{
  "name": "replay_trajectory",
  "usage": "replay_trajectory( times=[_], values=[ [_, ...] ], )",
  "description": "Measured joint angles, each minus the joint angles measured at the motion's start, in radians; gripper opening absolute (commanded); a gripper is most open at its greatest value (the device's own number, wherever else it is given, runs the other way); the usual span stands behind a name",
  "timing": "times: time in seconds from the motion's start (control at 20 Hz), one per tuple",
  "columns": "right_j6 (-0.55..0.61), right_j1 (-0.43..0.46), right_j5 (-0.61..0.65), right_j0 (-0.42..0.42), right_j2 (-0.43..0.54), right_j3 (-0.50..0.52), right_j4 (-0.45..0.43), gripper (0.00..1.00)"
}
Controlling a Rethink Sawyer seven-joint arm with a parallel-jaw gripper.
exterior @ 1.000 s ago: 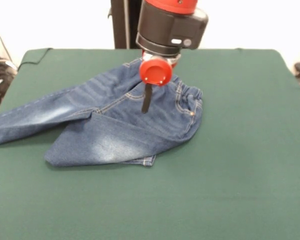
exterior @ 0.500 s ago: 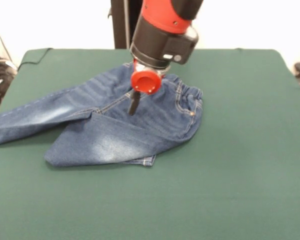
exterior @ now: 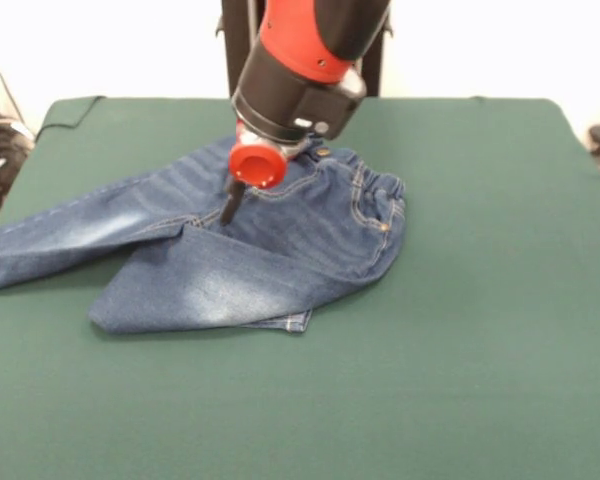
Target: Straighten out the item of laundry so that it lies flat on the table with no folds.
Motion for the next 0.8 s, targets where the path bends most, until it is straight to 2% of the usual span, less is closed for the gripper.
replay_trajectory(
  times=[0.3,0.5,0.7,0.8],
  values=[
    [0.0,0.056,-0.09,0.073,-0.104,0.0,0.041,1.0],
    [0.0,0.073,-0.231,0.099,-0.143,0.0,0.073,1.0],
    [0.0,0.042,-0.307,0.091,-0.131,0.01,0.07,1.0],
    [0.0,-0.011,-0.324,0.061,-0.094,0.026,0.054,1.0]
  ],
)
